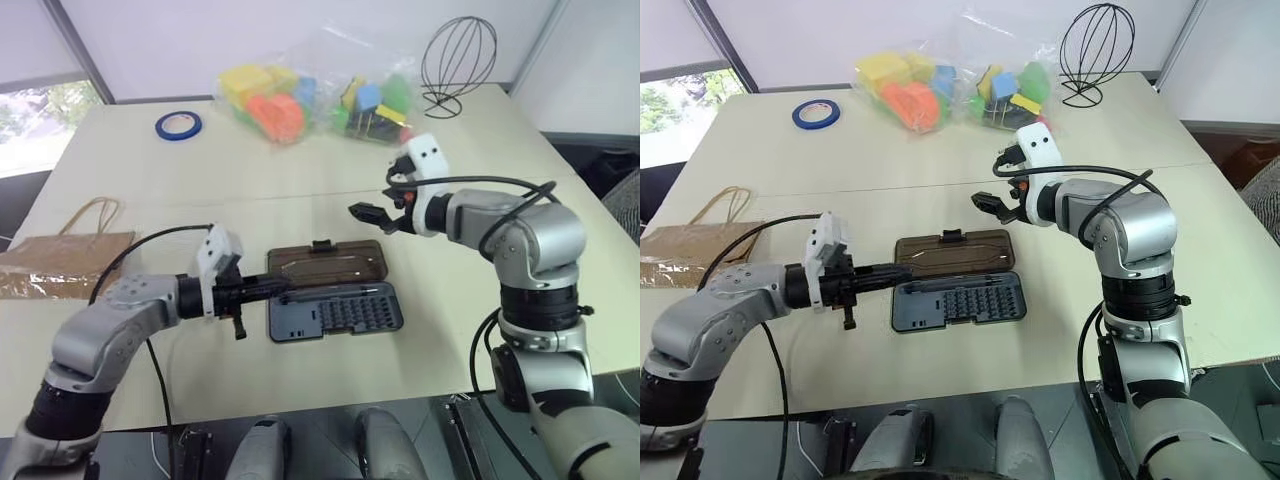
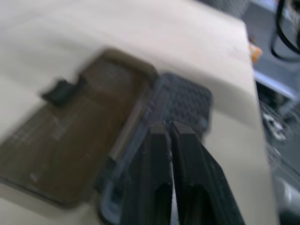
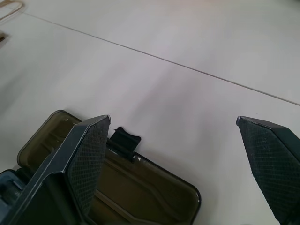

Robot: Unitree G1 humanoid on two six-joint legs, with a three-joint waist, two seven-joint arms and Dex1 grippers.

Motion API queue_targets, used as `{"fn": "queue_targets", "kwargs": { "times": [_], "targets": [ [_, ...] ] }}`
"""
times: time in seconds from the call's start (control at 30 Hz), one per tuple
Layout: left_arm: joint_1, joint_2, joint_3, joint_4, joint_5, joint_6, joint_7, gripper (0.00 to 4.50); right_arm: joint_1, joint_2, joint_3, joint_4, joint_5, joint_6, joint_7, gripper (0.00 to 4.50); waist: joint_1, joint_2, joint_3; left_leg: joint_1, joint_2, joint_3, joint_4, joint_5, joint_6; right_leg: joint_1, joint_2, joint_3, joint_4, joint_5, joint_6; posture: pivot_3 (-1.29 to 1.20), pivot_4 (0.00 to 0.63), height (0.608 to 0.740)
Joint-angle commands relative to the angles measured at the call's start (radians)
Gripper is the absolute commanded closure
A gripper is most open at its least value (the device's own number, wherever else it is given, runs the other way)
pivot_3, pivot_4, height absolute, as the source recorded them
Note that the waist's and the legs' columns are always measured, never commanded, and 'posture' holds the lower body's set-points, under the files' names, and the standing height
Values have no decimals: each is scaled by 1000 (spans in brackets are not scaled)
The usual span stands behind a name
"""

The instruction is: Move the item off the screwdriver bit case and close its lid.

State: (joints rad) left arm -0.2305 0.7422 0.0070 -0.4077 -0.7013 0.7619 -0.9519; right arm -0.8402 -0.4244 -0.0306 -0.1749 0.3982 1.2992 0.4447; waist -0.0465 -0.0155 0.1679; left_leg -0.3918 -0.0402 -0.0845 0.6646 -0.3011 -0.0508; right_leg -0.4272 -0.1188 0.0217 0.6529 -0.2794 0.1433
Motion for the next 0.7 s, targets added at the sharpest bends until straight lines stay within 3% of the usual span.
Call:
{"fn": "queue_targets", "kwargs": {
  "times": [0.03,0.33,0.47,0.7],
  "targets": [
    [17,32,-19,-57,-42,14,-72,4435,-6,-10,-20,-32,13,-22,0,0,1,0,0,0,0,0,0,0,0,0,0,0,0,0,0,0,150,740],
    [48,45,-149,84,163,-142,-120,4435,-10,-89,93,92,-38,-151,83,0,3,0,0,0,0,1,0,0,0,0,0,0,-1,0,0,0,150,740],
    [39,4,-187,164,236,-215,-111,4435,-59,-194,256,183,-126,-342,248,0,2,0,0,0,0,2,0,0,0,0,0,0,-1,0,0,0,150,740],
    [45,-43,-215,226,295,-285,-109,4435,-129,-239,392,329,-199,-536,498,0,2,0,0,0,0,2,0,0,0,1,0,0,-1,0,0,0,150,740]
  ]
}}
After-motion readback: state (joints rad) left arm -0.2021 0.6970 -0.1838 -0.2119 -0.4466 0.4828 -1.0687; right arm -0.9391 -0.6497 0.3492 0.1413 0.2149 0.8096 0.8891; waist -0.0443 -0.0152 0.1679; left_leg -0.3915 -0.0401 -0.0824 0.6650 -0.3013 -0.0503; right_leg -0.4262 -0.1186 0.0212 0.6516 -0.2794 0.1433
